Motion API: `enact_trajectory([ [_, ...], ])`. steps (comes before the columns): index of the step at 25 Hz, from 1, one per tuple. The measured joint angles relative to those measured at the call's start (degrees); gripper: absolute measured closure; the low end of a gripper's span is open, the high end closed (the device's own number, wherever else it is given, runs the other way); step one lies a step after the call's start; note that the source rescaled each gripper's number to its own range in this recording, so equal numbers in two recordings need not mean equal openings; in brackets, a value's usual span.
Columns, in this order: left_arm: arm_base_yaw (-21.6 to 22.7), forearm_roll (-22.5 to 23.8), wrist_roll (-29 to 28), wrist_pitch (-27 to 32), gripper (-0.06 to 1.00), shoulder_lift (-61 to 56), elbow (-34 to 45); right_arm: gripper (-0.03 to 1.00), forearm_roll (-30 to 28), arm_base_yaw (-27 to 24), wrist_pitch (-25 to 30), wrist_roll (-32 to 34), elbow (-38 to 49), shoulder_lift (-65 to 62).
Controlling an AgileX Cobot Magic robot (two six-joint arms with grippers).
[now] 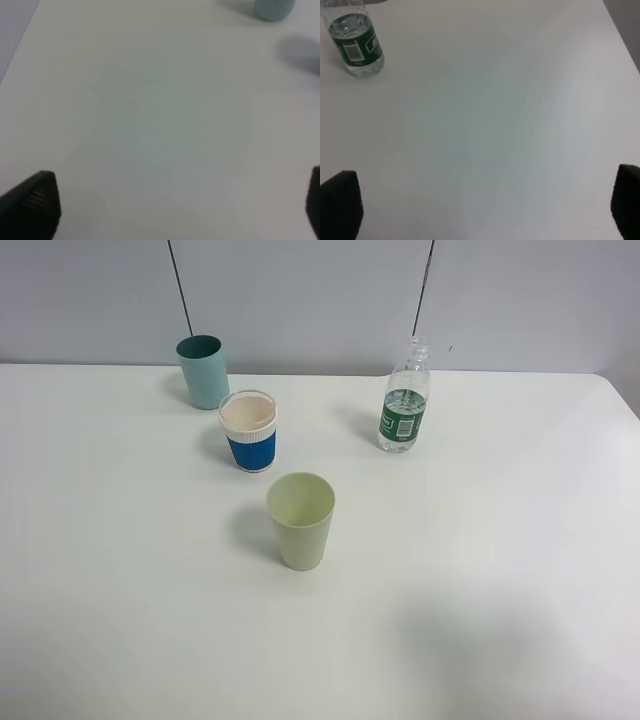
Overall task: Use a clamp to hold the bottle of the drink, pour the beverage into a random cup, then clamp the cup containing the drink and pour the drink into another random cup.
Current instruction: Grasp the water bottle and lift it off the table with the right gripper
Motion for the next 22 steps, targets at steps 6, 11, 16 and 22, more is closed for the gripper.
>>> enact_trajectory([
  [6,0.0,0.0,0.0,0.0,-0.06,0.0,0.0,-0.03,0.0,0.0,0.0,0.0,0.0,0.0],
  [11,0.0,0.0,0.0,0.0,-0.06,0.0,0.0,-0.03,1.06,0.0,-1.03,-0.77,-0.83,3.76],
  [16,0.0,0.0,0.0,0.0,-0.06,0.0,0.0,-0.03,3.45,0.0,-10.48,-4.14,-2.86,13.65],
  [22,0.0,0.0,0.0,0.0,-0.06,0.0,0.0,-0.03,9.11,0.0,-18.51,-12.46,-3.07,27.37],
])
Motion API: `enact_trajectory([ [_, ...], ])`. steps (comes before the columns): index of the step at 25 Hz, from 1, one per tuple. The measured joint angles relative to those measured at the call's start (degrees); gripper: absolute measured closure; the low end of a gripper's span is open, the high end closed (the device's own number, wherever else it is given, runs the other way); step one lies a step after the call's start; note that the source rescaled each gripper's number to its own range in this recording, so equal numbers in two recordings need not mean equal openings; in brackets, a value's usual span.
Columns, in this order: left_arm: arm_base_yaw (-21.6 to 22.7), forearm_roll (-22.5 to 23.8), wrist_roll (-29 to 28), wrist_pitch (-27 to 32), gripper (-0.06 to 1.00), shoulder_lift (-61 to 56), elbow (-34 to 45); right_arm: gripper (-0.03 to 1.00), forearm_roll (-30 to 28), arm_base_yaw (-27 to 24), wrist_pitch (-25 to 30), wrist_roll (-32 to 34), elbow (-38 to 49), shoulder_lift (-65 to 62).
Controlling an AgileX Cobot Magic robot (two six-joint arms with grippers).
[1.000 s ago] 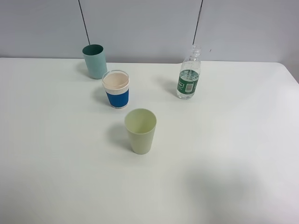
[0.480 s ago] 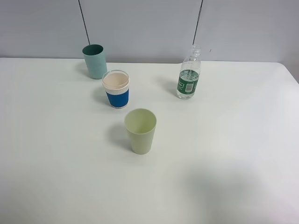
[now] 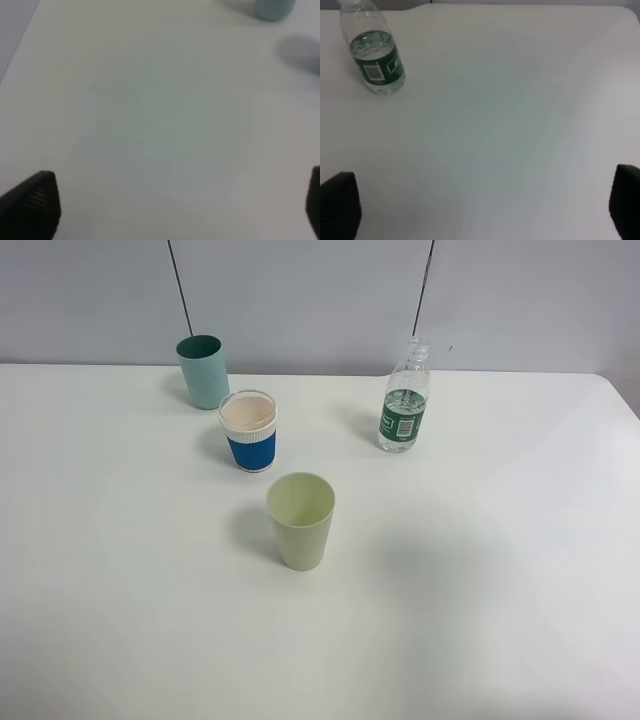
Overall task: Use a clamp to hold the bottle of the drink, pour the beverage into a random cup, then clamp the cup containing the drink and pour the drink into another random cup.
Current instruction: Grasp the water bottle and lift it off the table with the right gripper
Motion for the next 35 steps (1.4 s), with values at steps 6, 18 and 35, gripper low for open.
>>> enact_trajectory([
  [6,0.0,0.0,0.0,0.0,-0.06,0.0,0.0,-0.03,1.85,0.0,-8.68,-2.54,0.0,13.08],
  [18,0.0,0.0,0.0,0.0,-0.06,0.0,0.0,-0.03,-9.08,0.27,-19.38,9.81,-0.02,32.89],
  [35,0.0,0.0,0.0,0.0,-0.06,0.0,0.0,-0.03,-21.38,20.53,-40.81,18.87,-0.07,52.92],
])
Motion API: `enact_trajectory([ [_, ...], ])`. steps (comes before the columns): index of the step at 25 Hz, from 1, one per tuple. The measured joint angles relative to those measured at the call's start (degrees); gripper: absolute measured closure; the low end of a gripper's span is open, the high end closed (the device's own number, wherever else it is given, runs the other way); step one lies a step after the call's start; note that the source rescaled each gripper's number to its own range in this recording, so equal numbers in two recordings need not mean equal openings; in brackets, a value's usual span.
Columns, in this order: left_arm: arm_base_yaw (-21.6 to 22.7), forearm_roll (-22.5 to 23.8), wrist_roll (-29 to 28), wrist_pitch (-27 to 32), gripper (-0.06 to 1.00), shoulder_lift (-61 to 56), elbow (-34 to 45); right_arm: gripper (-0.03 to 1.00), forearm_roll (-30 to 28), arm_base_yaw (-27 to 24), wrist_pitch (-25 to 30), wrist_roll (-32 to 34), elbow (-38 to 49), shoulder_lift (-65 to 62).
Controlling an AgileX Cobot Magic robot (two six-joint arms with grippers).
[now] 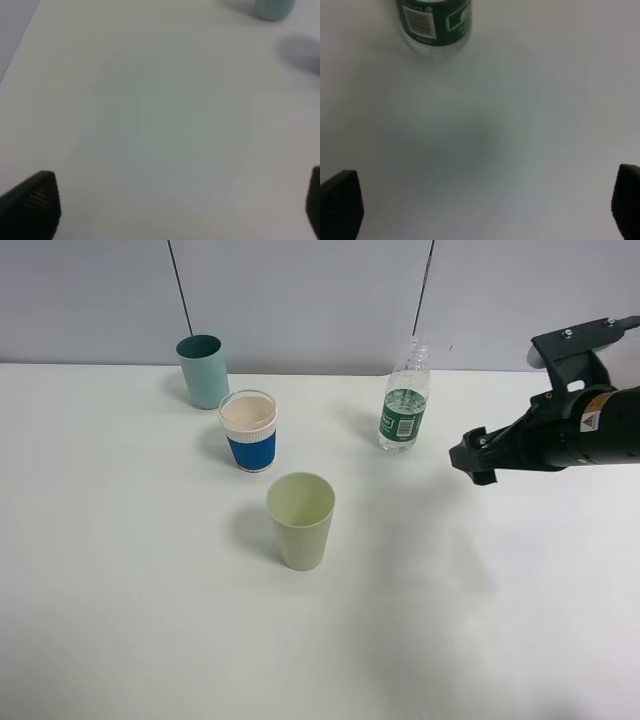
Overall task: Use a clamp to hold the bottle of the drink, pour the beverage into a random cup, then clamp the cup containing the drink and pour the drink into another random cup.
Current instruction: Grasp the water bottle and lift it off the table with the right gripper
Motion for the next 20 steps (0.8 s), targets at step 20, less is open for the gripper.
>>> enact_trajectory([
  [20,0.0,-0.06,0.0,0.0,-0.06,0.0,0.04,-0.03,-2.66,0.0,-28.51,-2.6,-0.19,20.43],
])
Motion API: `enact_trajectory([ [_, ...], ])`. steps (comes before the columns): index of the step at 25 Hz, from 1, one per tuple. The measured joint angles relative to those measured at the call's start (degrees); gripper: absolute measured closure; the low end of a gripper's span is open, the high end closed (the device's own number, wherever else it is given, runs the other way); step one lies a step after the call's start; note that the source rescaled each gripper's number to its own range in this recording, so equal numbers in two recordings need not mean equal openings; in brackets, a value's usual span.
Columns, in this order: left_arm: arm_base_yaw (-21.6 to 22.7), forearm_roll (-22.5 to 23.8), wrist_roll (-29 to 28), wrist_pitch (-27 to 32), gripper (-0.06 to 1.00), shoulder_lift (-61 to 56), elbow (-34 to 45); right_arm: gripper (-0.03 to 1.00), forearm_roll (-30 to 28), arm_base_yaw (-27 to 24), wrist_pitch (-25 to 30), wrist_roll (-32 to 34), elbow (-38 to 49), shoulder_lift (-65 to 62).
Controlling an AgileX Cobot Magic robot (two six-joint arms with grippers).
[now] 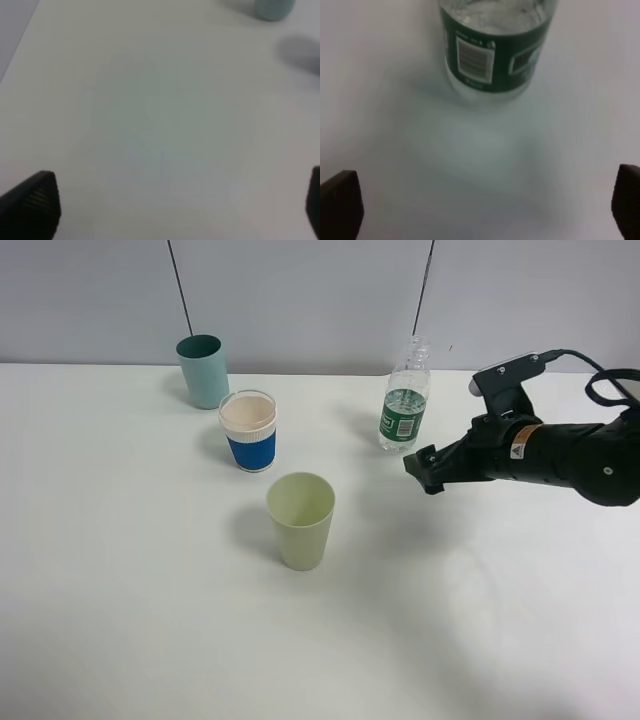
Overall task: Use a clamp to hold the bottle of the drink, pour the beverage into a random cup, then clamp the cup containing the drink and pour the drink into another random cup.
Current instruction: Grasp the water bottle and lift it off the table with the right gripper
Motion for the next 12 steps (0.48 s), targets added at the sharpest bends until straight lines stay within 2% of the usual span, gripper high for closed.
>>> enact_trajectory([
  [7,0.0,0.0,0.0,0.0,-0.06,0.0,0.0,-0.03,5.95,0.0,-11.25,-5.89,-0.06,6.93],
  [12,0.0,0.05,0.0,0.0,-0.06,0.0,0.0,-0.03,7.68,0.0,-17.83,-7.23,-0.28,10.15],
])
